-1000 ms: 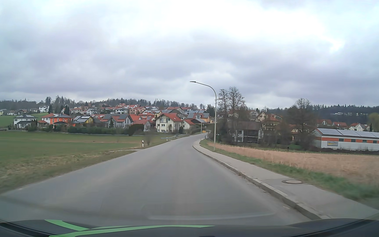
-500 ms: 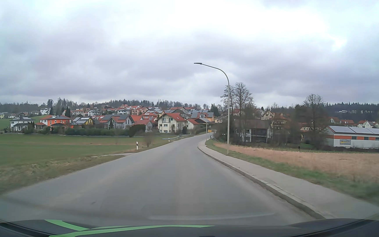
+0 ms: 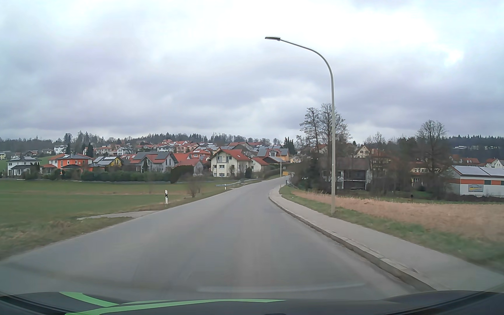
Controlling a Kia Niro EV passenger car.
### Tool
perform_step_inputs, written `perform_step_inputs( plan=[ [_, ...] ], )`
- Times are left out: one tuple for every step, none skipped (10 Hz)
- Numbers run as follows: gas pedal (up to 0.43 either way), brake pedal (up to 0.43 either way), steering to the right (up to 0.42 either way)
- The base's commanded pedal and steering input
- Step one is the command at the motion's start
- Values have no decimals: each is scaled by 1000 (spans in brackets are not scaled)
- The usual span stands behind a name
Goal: Follow the waypoints while adhering to traffic rules and regulations
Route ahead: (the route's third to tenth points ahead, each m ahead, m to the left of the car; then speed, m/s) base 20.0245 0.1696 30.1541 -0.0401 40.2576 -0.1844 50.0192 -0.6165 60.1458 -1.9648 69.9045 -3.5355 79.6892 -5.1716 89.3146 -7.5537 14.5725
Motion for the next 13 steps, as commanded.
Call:
perform_step_inputs(
  plan=[
    [59,0,-5],
    [59,0,-4],
    [59,0,-3],
    [59,0,-3],
    [59,0,-1],
    [59,0,-1],
    [59,0,0],
    [59,0,0],
    [59,0,1],
    [59,0,2],
    [59,0,3],
    [59,0,5],
    [59,0,5]
  ],
)
